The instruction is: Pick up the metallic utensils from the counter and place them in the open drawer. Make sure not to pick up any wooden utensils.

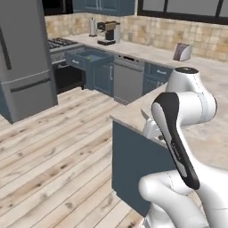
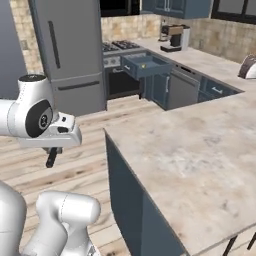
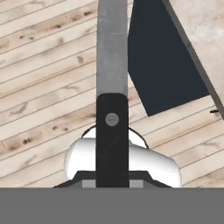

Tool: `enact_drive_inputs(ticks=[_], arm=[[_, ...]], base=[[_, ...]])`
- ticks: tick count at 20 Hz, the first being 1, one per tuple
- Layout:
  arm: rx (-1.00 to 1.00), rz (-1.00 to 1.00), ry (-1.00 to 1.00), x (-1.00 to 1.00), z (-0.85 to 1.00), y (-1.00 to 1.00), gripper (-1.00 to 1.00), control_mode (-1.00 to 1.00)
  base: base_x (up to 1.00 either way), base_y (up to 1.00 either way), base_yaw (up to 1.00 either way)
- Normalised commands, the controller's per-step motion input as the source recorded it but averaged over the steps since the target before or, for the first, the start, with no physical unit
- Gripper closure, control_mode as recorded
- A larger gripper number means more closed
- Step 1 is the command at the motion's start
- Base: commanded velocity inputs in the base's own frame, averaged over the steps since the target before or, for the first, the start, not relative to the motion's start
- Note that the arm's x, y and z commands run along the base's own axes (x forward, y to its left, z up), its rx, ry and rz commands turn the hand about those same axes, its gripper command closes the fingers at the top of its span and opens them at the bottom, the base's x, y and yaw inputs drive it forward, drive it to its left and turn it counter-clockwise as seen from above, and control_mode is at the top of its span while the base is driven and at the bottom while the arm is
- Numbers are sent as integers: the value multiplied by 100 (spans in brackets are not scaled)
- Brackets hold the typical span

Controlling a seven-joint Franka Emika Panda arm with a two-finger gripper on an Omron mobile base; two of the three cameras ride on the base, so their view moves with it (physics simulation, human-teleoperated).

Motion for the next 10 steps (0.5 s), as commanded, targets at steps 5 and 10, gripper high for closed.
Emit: enact_drive_inputs(ticks=[5, 10], arm=[[0, 0, 0, 0, 0, 0, 100, 100], [0, 0, 0, 0, 0, 0, 100, 100]], base=[[59, 100, -44], [44, 100, -47]])
